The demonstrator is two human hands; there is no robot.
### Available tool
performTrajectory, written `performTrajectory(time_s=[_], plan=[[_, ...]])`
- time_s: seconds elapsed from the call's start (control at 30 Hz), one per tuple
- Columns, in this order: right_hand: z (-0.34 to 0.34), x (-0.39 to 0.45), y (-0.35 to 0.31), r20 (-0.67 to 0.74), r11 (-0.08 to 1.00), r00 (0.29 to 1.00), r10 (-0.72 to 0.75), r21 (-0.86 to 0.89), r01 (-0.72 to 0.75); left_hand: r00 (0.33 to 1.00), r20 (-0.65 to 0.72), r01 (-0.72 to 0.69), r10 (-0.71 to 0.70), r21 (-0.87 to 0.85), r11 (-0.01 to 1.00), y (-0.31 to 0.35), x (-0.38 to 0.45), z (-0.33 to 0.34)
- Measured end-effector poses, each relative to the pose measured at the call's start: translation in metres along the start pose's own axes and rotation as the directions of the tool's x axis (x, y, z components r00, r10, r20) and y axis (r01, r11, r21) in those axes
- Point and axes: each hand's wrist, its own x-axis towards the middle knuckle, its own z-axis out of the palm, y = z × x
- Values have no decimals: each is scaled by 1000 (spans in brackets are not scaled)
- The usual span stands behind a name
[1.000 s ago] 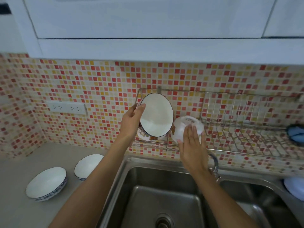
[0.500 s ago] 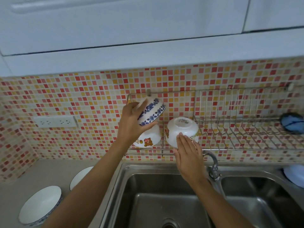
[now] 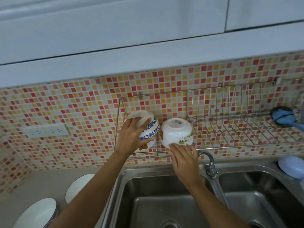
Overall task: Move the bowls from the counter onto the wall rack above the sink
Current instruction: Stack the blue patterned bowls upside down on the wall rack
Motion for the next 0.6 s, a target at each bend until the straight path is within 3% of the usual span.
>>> performTrajectory(time_s=[0.3, 0.6], plan=[[10, 2, 4, -82, 1000, 997, -15, 3, 15, 998, 58, 31, -31, 2, 1000, -8, -3, 9], [9, -1, 1, -18, 998, 999, 33, -53, -34, 975, 222, 44, -29, -62, 997, -6, -4, 14]])
